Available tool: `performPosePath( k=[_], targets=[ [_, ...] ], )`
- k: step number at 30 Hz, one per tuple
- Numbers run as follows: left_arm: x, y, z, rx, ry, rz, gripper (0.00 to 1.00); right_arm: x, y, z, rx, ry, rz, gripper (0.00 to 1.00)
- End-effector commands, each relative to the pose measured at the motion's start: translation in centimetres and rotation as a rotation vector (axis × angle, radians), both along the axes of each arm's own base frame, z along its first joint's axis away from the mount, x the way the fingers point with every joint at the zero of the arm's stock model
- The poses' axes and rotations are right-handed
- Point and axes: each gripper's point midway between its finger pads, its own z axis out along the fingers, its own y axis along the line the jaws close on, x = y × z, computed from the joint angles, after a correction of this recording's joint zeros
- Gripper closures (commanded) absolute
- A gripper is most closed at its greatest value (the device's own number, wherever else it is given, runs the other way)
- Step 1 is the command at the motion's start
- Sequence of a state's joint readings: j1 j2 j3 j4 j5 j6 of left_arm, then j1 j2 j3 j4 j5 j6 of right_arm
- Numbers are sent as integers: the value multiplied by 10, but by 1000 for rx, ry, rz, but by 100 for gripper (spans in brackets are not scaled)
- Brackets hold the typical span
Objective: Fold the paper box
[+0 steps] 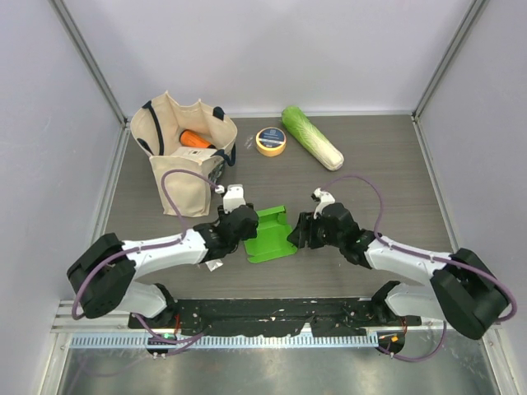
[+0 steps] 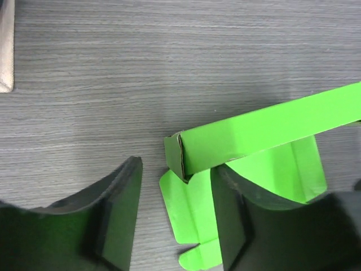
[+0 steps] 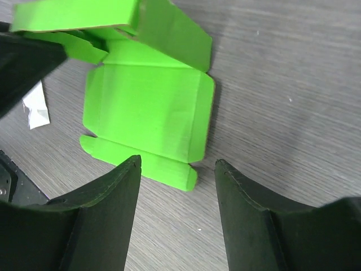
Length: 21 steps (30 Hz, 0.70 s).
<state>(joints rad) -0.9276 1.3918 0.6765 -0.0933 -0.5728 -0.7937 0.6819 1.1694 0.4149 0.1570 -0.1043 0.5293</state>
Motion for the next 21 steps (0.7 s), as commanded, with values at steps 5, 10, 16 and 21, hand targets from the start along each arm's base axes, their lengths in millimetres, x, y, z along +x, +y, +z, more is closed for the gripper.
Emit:
performPosePath(
  k=[5,10,16,21],
  targets=[
    [-19,0,27,-58,4,-106,33,-4,19,-10,130,108,76,41],
    [-52,-13,41,-182,11,-310,44,3,20,-21,117,116,75,43],
    [-86,-35,51,-226,18,-569,42,9,21,-38,106,168,49,58],
    [-86,-56,47,68,-15,-662,34,14,20,-38,103,242,4,84]
  ],
)
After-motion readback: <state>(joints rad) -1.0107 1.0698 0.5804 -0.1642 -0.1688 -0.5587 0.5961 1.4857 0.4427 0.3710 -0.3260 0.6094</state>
